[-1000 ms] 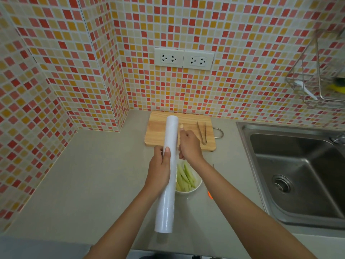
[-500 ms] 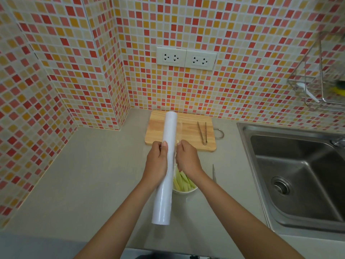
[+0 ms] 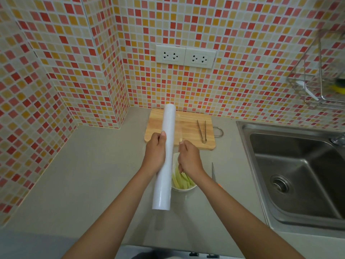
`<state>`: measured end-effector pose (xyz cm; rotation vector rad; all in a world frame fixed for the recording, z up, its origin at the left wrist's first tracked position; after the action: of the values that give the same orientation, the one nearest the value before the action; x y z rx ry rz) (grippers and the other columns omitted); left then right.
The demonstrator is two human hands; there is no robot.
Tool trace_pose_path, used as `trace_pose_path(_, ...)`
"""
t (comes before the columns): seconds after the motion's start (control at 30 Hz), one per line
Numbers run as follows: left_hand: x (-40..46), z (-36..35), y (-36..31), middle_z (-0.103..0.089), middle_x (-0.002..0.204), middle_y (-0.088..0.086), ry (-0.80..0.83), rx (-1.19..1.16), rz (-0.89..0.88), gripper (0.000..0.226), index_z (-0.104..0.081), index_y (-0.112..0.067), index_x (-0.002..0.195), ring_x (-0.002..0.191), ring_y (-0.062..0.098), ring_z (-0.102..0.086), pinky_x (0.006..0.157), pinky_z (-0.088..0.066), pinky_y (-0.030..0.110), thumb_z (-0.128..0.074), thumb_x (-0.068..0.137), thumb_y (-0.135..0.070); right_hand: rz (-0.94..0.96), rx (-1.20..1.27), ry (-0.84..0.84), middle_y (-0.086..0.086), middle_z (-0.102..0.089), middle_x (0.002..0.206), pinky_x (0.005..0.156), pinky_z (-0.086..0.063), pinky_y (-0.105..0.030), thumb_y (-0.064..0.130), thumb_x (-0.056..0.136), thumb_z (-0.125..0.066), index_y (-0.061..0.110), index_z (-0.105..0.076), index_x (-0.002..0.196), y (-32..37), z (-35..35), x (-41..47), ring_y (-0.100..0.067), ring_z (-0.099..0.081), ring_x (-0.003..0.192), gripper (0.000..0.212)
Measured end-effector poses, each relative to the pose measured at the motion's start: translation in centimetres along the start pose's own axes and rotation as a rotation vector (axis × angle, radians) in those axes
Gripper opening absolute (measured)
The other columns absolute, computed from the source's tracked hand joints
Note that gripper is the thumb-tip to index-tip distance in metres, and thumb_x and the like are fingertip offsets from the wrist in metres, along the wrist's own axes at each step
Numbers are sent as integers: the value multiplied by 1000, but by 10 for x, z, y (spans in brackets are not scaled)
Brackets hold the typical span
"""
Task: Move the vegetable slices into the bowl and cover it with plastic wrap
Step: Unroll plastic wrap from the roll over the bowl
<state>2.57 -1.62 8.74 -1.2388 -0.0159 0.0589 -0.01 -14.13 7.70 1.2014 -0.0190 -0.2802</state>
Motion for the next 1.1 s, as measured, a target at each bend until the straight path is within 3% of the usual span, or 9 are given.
trace_pose_path(0.1,4,0,-1,-47,73,-3,-19,-4,-1,33,-44,-15,81,65,8,-46,58,-34,27,-31,102,-37,-10,22,32,-8,-45,55,34,-33,-21,38,98,-34,10,-44,72,-1,-8,-10,-17,-43,34,39)
trace_pose_path(0.3,14,1,-4,-48,75,-3,-11,-2,2,37,-47,-10,86,66,9,-46,58,-34,28,-30,102,-40,42,-19,17,-13,-47,60,46,-39,-34,21,100,-33,10,-39,69,0,-9,-13,-24,-41,45,33)
trace_pose_path(0.47,22,3,-9,-46,74,-3,-43,-2,-9,34,-44,-12,83,66,11,-44,57,-33,27,-30,102,-37,35,-72,61,-3,-51,57,49,-39,-31,38,96,-33,16,-44,69,-1,-14,-22,-23,-46,46,36)
trace_pose_path(0.63,33,5,-12,-46,73,-2,-50,9,-1,37,-42,-18,74,64,10,-43,57,-33,27,-29,102,-38,63,-199,28,-3,-46,60,56,-41,-36,23,99,-32,20,-36,63,0,-11,-17,-24,-43,55,36)
trace_pose_path(0.83,44,5,-14,-46,72,-1,-42,-12,23,40,-42,-18,71,64,12,-44,57,-33,30,-29,102,-38,47,-123,26,3,-47,55,52,-38,-33,44,93,-35,22,-41,62,2,-13,-29,-23,-46,52,39)
trace_pose_path(0.97,51,9,-14,-44,71,0,-39,-9,35,41,-43,-12,73,62,12,-42,56,-31,30,-29,102,-38,125,-275,-10,4,-39,55,52,-29,-32,22,98,-37,25,-29,60,2,-9,-31,-18,-38,54,40)
trace_pose_path(1.1,54,10,-13,-40,67,1,-29,-6,38,44,-39,-12,69,60,14,-38,55,-28,30,-28,102,-38,107,-173,-39,4,-41,55,58,-33,-32,29,100,-36,25,-36,62,-3,-1,-35,-19,-40,57,38)
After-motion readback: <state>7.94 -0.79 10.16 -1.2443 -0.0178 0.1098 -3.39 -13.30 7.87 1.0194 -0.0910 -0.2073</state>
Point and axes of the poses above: each hand's wrist, its own x-axis towards the middle knuckle, its own z-axis out of the back of the hand, y = z × x, the point moved 4 cm from there along x, towards the middle knuckle
